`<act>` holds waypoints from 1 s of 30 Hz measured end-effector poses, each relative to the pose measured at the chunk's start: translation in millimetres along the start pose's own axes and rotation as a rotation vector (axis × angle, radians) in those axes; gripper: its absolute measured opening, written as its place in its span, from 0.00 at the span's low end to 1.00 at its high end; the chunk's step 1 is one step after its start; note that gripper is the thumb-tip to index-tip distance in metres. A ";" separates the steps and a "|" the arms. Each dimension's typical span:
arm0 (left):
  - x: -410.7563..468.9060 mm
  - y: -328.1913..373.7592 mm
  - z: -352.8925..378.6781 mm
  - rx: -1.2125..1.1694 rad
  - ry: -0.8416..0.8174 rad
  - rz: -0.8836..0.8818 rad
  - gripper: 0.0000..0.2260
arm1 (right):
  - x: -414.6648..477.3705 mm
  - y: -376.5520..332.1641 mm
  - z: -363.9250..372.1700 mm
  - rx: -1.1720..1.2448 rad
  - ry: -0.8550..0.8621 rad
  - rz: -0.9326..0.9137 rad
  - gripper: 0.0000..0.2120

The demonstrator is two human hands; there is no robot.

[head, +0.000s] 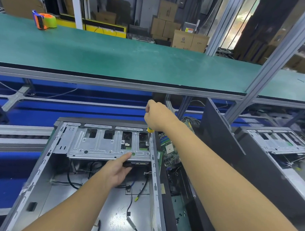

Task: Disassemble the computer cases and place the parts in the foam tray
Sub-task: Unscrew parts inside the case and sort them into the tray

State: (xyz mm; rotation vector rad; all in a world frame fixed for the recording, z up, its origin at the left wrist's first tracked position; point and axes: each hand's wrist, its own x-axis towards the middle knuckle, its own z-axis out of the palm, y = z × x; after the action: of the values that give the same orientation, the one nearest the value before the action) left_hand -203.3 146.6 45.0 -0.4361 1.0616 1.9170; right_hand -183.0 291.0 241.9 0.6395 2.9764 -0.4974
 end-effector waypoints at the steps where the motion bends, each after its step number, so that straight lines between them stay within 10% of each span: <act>1: -0.4 0.0 0.2 -0.004 -0.002 0.001 0.08 | 0.4 -0.4 -2.1 0.037 -0.053 -0.001 0.09; 9: 0.8 -0.5 -0.5 -0.015 -0.015 0.013 0.09 | -3.3 -5.9 1.2 -0.153 0.082 0.121 0.29; 15: 0.5 -0.8 -1.8 -0.015 -0.023 0.019 0.08 | 3.1 -4.2 -3.3 -0.099 -0.038 0.047 0.08; 20: -0.4 -1.2 -1.6 -0.009 -0.016 0.025 0.07 | -3.6 -4.3 -15.8 0.071 -0.207 0.036 0.14; 26: -0.9 -1.5 -1.7 -0.003 0.003 0.030 0.09 | -7.4 -10.2 -12.2 -0.301 -0.013 0.130 0.34; 30: -0.9 -1.5 -1.1 0.006 0.009 0.031 0.08 | -7.0 -11.8 -17.4 -0.308 -0.089 0.049 0.13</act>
State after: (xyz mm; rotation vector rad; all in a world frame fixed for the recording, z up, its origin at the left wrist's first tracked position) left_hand -201.6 145.6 44.2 -0.4277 1.0859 1.9400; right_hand -181.2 283.7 262.7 0.6379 2.8572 -0.0574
